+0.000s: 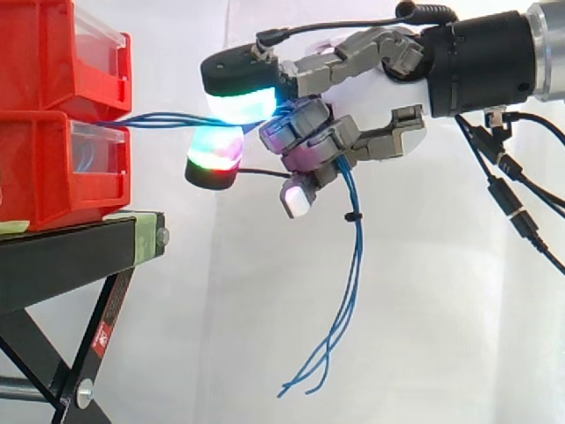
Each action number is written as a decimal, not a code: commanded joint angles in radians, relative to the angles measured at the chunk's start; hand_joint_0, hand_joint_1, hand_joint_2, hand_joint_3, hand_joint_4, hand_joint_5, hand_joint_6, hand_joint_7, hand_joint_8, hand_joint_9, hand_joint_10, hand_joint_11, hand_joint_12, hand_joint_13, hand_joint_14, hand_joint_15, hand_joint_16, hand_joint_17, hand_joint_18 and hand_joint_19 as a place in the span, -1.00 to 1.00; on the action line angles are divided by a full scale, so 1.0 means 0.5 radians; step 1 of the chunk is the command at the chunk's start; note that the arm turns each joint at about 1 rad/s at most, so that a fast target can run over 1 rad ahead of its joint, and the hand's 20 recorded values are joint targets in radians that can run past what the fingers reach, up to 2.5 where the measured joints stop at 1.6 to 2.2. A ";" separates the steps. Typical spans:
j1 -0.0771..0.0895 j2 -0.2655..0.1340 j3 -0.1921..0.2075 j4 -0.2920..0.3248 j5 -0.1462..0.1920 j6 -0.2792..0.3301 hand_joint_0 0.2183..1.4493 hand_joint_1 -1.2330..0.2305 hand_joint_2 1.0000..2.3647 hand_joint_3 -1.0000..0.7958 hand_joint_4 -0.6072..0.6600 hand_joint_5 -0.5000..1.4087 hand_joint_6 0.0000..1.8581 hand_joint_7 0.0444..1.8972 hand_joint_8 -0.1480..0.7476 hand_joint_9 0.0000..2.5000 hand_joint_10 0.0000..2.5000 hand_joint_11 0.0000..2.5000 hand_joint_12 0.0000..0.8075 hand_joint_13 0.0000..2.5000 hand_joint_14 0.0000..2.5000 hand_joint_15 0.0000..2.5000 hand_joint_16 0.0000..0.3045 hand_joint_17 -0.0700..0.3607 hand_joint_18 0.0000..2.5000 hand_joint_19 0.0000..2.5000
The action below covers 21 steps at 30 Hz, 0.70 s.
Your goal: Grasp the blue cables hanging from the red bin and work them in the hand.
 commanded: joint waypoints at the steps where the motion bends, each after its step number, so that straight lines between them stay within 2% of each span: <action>1: 0.002 -0.001 -0.003 0.005 0.000 0.018 0.38 -0.35 -0.98 0.29 0.20 -0.42 -0.69 0.22 0.16 -0.75 1.00 1.00 0.18 -0.37 1.00 0.30 -0.67 -0.16 -0.32 -0.57; 3: 0.002 0.003 0.000 0.005 0.000 0.037 0.40 -0.35 -0.98 0.33 0.22 -0.41 -0.70 0.21 0.16 -0.75 1.00 1.00 0.19 -0.37 1.00 0.30 -0.67 -0.15 -0.33 -0.57; 4: 0.002 0.003 0.000 0.005 0.000 0.037 0.28 -0.37 -0.97 0.00 0.23 -0.39 -0.75 0.25 0.14 -0.76 1.00 1.00 0.20 -0.37 1.00 0.37 -0.67 -0.14 -0.25 -0.46; 6: -0.001 0.003 0.000 0.005 0.000 0.040 0.22 -0.37 -0.97 -0.28 0.24 -0.36 -0.82 0.29 0.14 -0.77 1.00 1.00 0.19 -0.38 1.00 0.36 -0.67 -0.14 -0.25 -0.42; 7: -0.001 0.003 -0.003 0.008 0.000 0.040 0.22 -0.36 -0.97 -0.30 0.25 -0.35 -0.83 0.30 0.14 -0.77 1.00 1.00 0.19 -0.38 1.00 0.35 -0.67 -0.15 -0.25 -0.41; 8: -0.001 0.003 0.000 0.011 0.000 0.040 0.27 -0.35 -0.97 -0.22 0.24 -0.33 -0.80 0.29 0.14 -0.77 1.00 1.00 0.17 -0.38 1.00 0.33 -0.68 -0.16 -0.26 -0.44; 9: -0.001 -0.001 0.000 0.011 0.000 0.040 0.44 -0.33 -0.98 0.30 0.24 -0.32 -0.71 0.26 0.15 -0.77 1.00 0.99 0.17 -0.40 1.00 0.28 -0.68 -0.17 -0.38 -0.58; 10: -0.001 -0.001 -0.003 0.014 0.000 0.040 0.52 -0.32 -0.99 0.54 0.24 -0.33 -0.59 0.22 0.15 -0.76 1.00 0.98 0.13 -0.41 1.00 0.34 -0.68 -0.17 -0.41 -0.64; 12: -0.001 -0.001 0.000 0.014 0.000 0.040 0.49 -0.31 -0.89 0.53 0.25 -0.33 -0.52 0.18 0.14 -0.76 1.00 0.98 0.15 -0.40 1.00 0.35 -0.67 -0.15 -0.40 -0.66; 13: -0.001 -0.001 0.000 0.014 0.000 0.040 0.39 -0.33 -0.98 0.17 0.25 -0.34 -0.61 0.24 0.15 -0.75 1.00 1.00 0.17 -0.38 1.00 0.40 -0.68 -0.16 -0.32 -0.54; 16: 0.002 0.003 0.000 0.014 0.000 0.040 0.28 -0.32 -0.97 -0.09 0.25 -0.32 -0.70 0.26 0.14 -0.75 1.00 1.00 0.18 -0.38 1.00 0.43 -0.68 -0.16 -0.26 -0.42; 17: 0.002 -0.001 -0.003 0.014 0.000 0.040 0.25 -0.31 -0.97 -0.11 0.25 -0.32 -0.70 0.26 0.14 -0.75 1.00 1.00 0.17 -0.38 1.00 0.41 -0.68 -0.16 -0.25 -0.41; 19: -0.001 -0.001 0.000 0.017 0.000 0.040 0.12 -0.32 -0.97 -0.35 0.27 -0.30 -0.75 0.30 0.14 -0.74 1.00 1.00 0.18 -0.38 1.00 0.39 -0.67 -0.16 -0.26 -0.43; 21: -0.001 0.003 0.000 0.020 0.000 0.040 0.05 -0.32 -0.98 -0.49 0.27 -0.29 -0.77 0.32 0.15 -0.74 1.00 1.00 0.18 -0.38 1.00 0.39 -0.67 -0.15 -0.26 -0.44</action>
